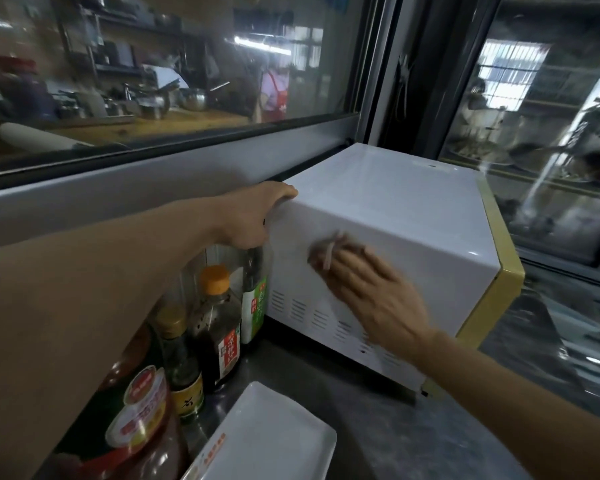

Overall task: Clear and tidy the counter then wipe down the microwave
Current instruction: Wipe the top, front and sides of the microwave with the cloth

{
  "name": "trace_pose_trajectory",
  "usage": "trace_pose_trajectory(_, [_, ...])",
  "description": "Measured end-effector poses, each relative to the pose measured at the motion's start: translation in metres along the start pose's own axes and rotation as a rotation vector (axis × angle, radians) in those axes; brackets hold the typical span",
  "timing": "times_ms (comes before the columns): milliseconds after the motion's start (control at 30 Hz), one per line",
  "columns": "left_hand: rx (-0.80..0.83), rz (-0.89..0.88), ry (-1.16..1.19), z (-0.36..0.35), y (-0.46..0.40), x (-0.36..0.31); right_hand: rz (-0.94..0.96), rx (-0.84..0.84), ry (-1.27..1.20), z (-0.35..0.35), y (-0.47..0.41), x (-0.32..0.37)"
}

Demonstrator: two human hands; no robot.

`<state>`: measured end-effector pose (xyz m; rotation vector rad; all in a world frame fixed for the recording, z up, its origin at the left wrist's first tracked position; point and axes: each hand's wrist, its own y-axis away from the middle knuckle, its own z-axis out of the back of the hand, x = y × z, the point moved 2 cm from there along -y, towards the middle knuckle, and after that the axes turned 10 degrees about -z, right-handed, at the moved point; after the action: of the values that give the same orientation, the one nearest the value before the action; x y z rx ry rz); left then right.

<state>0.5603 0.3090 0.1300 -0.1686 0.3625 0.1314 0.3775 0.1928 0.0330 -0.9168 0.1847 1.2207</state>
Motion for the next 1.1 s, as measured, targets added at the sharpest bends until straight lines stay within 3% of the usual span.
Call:
trace_pose_trajectory(133, [0.007, -0.019, 0.027, 0.001, 0.001, 0.000, -0.105, -0.059, -0.015, 0.008, -0.034, 0.000])
trace_pose_trajectory(267, [0.013, -0.023, 0.027, 0.002, 0.000, 0.004, 0.147, 0.155, 0.065, -0.034, -0.002, 0.036])
trace_pose_trajectory(333, [0.028, -0.013, 0.030, 0.003, 0.001, 0.003, 0.177, 0.204, 0.060, -0.037, 0.005, 0.041])
trace_pose_trajectory(500, [0.036, -0.012, 0.049, -0.001, 0.003, 0.003, -0.030, -0.007, -0.052, 0.002, -0.047, 0.014])
trace_pose_trajectory(667, [0.020, 0.018, 0.009, -0.002, 0.002, 0.006, -0.059, -0.097, -0.003, 0.002, -0.072, 0.018])
trace_pose_trajectory(767, [0.018, 0.019, -0.027, -0.003, 0.002, 0.005, -0.005, -0.050, 0.053, -0.016, -0.062, 0.030])
trace_pose_trajectory(967, [0.006, 0.038, -0.076, -0.004, 0.003, 0.001, 0.187, 0.228, 0.075, -0.054, 0.009, 0.060])
trace_pose_trajectory(1100, [0.014, 0.037, -0.154, -0.009, 0.004, -0.003, 0.157, 0.113, -0.002, -0.038, 0.002, 0.043])
